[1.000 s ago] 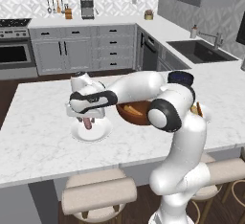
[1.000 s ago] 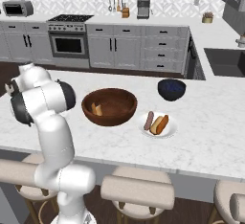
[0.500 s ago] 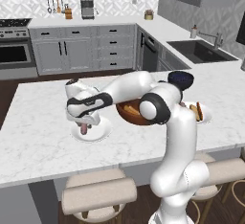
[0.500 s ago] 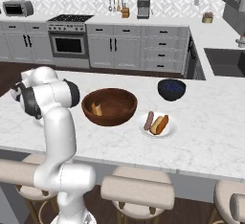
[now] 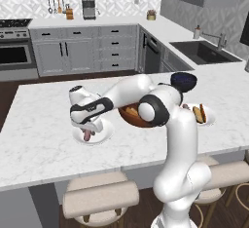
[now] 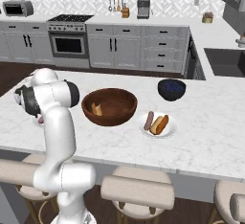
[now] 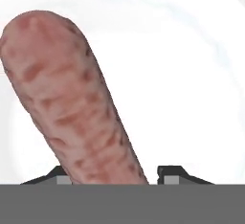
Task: Place one bun and one sausage from the bowl on each plate.
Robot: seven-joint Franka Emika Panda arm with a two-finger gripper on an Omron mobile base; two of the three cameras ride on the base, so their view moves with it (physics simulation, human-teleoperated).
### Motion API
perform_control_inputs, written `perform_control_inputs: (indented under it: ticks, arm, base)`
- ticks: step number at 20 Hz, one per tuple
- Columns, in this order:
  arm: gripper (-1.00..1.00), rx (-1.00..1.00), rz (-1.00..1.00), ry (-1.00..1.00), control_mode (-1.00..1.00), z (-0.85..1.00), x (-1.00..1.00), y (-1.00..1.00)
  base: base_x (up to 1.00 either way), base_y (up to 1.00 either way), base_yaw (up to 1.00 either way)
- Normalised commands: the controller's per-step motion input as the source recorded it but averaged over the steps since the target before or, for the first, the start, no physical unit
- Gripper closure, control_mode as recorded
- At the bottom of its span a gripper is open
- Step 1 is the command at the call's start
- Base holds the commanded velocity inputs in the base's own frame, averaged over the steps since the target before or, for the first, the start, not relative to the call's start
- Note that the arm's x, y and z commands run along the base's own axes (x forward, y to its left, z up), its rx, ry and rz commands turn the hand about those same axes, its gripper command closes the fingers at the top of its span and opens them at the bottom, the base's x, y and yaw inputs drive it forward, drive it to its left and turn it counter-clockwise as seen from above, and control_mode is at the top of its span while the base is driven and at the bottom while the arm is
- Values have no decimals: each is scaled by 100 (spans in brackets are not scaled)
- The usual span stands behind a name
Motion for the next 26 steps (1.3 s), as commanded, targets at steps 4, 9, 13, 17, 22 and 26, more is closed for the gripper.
perform_control_inputs:
  ticks: [4, 9, 13, 17, 22, 26]
  arm:
    - [-100, 5, 0, -3, -100, 32, 0, -7]
    - [-100, 2, 0, -1, -100, 63, -13, -6]
    - [-100, 9, 0, -1, -100, 100, -77, -64]
    - [-100, 20, 0, 0, -100, 100, -50, -100]
    - [-100, 13, 3, 4, -100, 78, 11, -100]
    - [-100, 1, 23, 2, -100, 16, 27, -100]
  base:
    - [0, 0, 0]
    - [0, 0, 0]
    - [0, 0, 0]
    - [0, 0, 0]
    - [0, 0, 0]
    - [0, 0, 0]
